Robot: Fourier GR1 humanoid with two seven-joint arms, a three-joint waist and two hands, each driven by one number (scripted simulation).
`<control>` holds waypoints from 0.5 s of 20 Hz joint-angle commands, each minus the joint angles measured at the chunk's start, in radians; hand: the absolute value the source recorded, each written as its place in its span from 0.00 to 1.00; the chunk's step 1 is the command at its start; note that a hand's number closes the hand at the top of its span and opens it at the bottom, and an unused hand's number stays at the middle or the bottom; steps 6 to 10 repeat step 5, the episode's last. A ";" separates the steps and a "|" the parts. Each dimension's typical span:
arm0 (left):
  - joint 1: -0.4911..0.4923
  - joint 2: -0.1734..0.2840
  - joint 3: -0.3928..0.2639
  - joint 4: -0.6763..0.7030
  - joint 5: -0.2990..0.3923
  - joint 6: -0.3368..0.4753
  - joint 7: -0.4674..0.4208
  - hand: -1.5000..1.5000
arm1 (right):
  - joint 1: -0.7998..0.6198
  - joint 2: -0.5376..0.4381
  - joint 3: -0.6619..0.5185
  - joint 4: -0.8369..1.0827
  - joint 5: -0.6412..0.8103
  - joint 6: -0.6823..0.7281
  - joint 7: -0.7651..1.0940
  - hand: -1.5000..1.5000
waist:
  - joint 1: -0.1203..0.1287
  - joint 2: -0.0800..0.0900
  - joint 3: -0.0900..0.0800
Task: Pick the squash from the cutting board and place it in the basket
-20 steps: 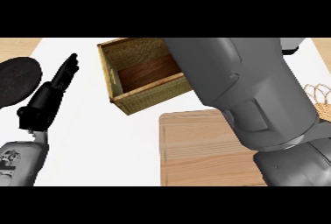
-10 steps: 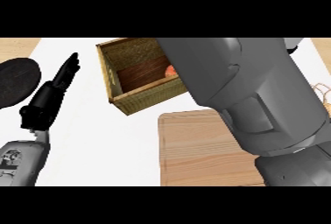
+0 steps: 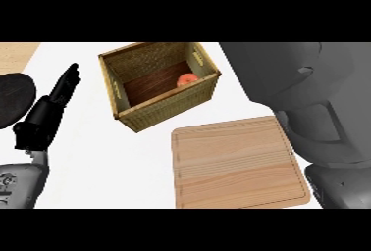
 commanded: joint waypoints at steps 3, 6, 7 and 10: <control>0.033 0.005 0.018 0.007 -0.003 0.012 0.001 0.50 | 0.042 -0.039 -0.009 -0.112 0.134 -0.198 0.279 0.00 | -0.054 -0.020 0.003; 0.053 0.009 0.024 0.001 0.001 0.009 0.005 0.50 | 0.073 -0.039 -0.009 -0.168 0.181 -0.216 0.279 0.00 | -0.062 -0.027 0.004; 0.053 0.009 0.024 0.001 0.001 0.009 0.005 0.50 | 0.073 -0.039 -0.009 -0.168 0.181 -0.216 0.279 0.00 | -0.062 -0.027 0.004; 0.053 0.009 0.024 0.001 0.001 0.009 0.005 0.50 | 0.073 -0.039 -0.009 -0.168 0.181 -0.216 0.279 0.00 | -0.062 -0.027 0.004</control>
